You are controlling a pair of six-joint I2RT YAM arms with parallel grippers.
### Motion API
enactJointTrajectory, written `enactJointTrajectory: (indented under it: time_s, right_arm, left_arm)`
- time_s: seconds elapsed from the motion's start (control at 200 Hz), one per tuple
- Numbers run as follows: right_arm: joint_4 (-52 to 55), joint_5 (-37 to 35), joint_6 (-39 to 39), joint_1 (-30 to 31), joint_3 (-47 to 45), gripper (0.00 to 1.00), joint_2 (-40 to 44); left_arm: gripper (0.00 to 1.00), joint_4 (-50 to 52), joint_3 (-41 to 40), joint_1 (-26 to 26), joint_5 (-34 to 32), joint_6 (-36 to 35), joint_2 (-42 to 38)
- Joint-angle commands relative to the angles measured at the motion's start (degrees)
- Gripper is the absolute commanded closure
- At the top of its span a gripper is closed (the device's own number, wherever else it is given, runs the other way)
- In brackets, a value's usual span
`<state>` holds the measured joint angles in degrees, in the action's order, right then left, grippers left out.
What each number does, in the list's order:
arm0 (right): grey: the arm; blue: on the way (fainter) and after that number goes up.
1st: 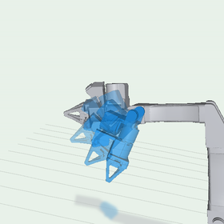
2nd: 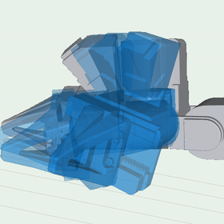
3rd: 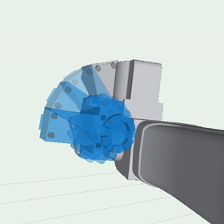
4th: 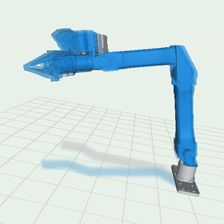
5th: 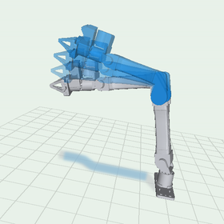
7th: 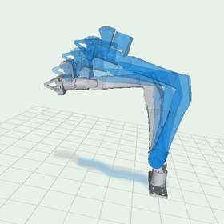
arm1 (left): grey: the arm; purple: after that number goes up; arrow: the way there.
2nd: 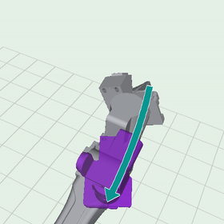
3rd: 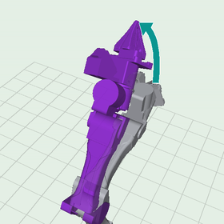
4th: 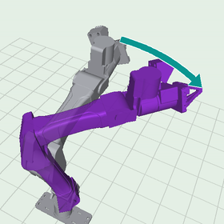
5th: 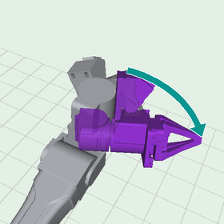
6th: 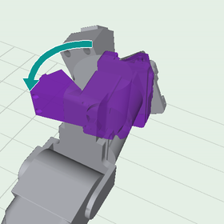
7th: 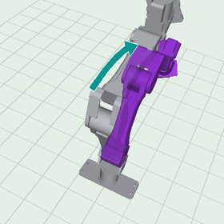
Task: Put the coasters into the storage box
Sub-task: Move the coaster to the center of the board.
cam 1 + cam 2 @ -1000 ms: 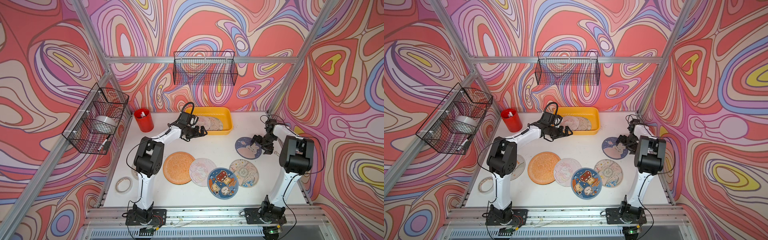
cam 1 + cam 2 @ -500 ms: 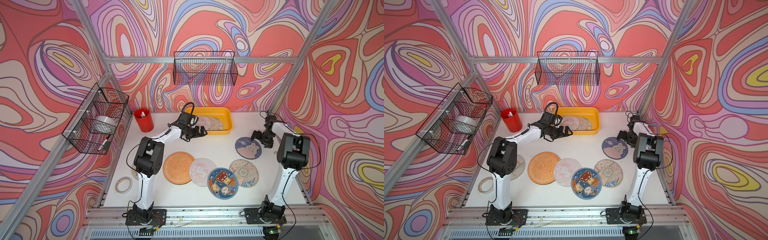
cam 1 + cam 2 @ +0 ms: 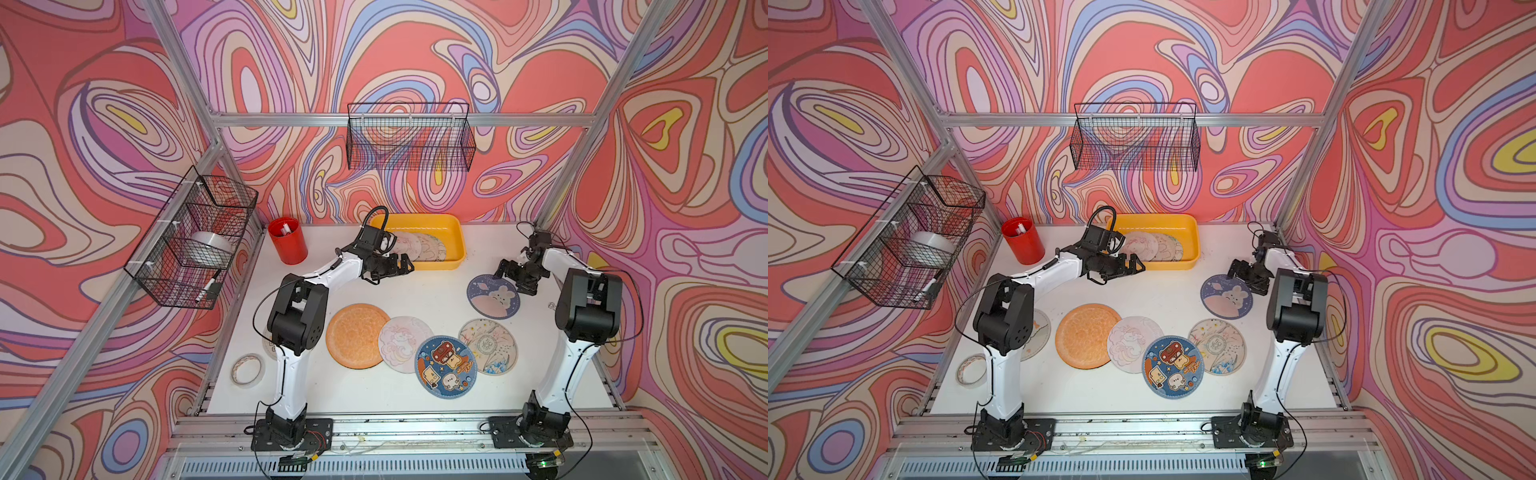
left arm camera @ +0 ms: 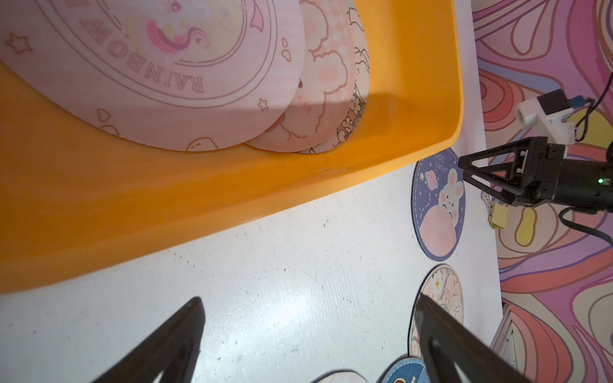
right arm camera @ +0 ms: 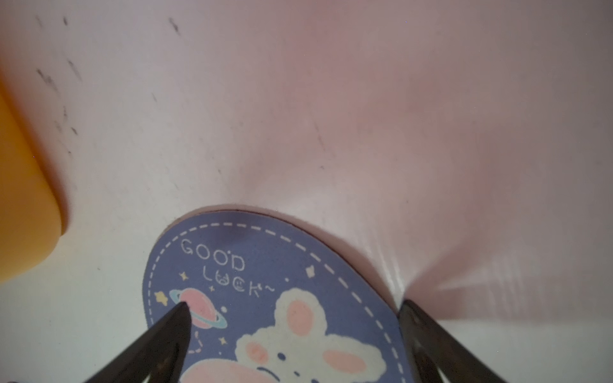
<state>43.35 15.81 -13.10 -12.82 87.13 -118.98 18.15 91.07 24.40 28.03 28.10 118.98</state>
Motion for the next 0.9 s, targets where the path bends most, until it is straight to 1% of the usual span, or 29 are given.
enactJointTrajectory:
  time_s: [0.0,0.3,0.461,0.606,0.656,0.751,0.896]
  right_arm:
    - [0.8,4.3,-1.4,2.7,-1.8,0.02,-1.2]
    - [0.6,4.7,-2.5,7.2,1.9,0.02,-3.9]
    - [2.6,5.6,-1.7,8.7,6.3,0.02,-6.4]
    - [3.0,6.7,-0.4,10.2,8.0,0.02,-7.3]
    - [3.5,5.9,0.2,10.3,8.3,0.02,-7.2]
    - [4.6,1.8,1.2,9.5,8.3,0.02,-5.3]
    - [5.2,1.1,0.3,5.7,4.8,0.02,-1.4]
  left_arm:
    - [0.0,-0.8,-0.3,0.3,-0.3,-0.2,-1.6]
    - [0.0,-0.7,-0.5,0.3,-0.6,-0.2,-1.6]
    - [0.0,-0.6,-0.6,0.3,-0.6,-0.2,-1.6]
    - [0.0,-0.8,-0.6,0.3,-0.6,0.0,-1.5]
    - [0.0,-0.8,-0.5,0.3,-0.5,0.0,-1.4]
    - [0.0,-0.8,-0.2,0.4,-0.5,0.1,-1.2]
    - [0.0,-0.7,0.0,0.5,-0.5,0.1,-1.1]
